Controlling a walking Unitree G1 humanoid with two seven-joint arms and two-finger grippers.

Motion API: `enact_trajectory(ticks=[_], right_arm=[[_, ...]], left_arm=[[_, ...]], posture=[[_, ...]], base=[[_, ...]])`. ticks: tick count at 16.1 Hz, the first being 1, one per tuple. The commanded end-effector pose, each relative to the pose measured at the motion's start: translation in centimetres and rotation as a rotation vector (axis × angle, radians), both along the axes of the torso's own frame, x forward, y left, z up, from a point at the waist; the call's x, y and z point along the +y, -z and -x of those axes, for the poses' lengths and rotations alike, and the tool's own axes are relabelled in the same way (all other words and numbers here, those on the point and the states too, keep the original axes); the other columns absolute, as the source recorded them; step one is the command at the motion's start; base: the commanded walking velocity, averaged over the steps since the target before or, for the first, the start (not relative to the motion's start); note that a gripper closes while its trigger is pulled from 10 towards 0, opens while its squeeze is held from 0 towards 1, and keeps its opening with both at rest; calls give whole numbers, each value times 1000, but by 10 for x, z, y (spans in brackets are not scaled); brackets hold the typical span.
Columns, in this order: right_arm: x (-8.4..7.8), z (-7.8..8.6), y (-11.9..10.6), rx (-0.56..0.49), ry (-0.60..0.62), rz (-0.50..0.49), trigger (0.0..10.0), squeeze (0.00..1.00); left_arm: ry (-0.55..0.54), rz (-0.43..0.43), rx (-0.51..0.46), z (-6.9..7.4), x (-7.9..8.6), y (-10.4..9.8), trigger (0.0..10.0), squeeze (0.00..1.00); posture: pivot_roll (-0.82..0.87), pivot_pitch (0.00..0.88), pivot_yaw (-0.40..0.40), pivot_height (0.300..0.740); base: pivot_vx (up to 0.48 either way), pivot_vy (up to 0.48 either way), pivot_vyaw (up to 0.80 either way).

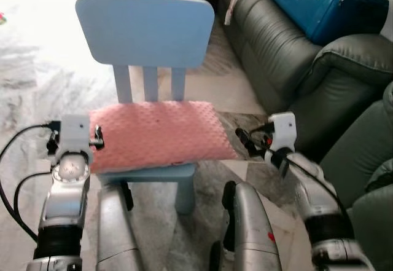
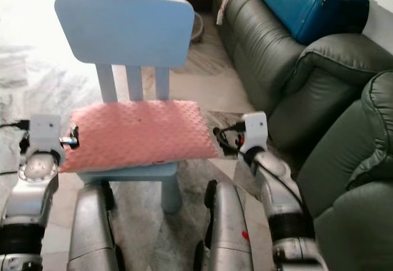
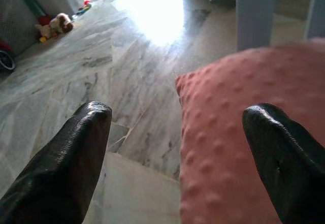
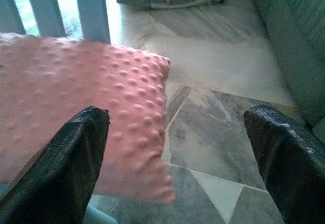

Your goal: Move the pillow to the sofa

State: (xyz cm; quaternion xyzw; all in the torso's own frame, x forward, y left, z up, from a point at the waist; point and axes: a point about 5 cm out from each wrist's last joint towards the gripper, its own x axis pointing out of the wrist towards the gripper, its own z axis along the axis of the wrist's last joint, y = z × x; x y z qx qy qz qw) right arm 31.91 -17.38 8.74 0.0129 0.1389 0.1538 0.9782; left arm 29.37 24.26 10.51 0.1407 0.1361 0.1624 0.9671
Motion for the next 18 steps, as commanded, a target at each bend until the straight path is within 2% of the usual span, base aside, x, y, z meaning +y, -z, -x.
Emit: enact_trajectory(ticks=[1,4,5,7,8,9,10,14,18], right_arm=[[1,-10,-5,-5,-32,9,10000,1000],[14,-19,-3,7,-86,-28,10000,1000],[22,-20,-5,-21,-117,-85,10000,1000],[36,-20,-4,-44,-156,-119,10000,906],[40,-21,-3,-49,-161,-107,10000,553],[43,-21,-2,-51,-172,-112,10000,129],[46,-23,-4,-58,-181,-159,10000,0],[52,-26,3,-11,-197,-208,10000,0],[67,-30,10,45,-219,-198,10000,0]], left_arm=[[-31,7,-29,-7,2,-9,10000,1000],[-66,10,-51,-16,0,-14,10000,1000],[-73,1,-49,-18,1,-13,10000,1000],[-64,-26,-38,-19,-1,-11,10000,1000],[-44,-39,-39,-18,-5,-11,10000,1000],[-36,-50,-43,-18,-6,-11,10000,1000],[-47,-64,-42,-18,-4,-10,10000,0],[-32,-39,-24,-19,-3,-8,10000,0],[-54,-89,12,-19,2,3,10000,0]], posture=[[49,96,-118,442],[70,122,-122,442],[77,137,-121,442],[71,159,-113,437],[68,163,-112,427],[65,166,-112,417],[67,176,-114,412],[95,207,-116,412],[127,246,-117,412]], base=[[0,0,0],[0,0,0],[0,0,0],[0,0,0],[0,0,0],[0,0,0],[0,0,0],[0,0,0],[0,0,0]])
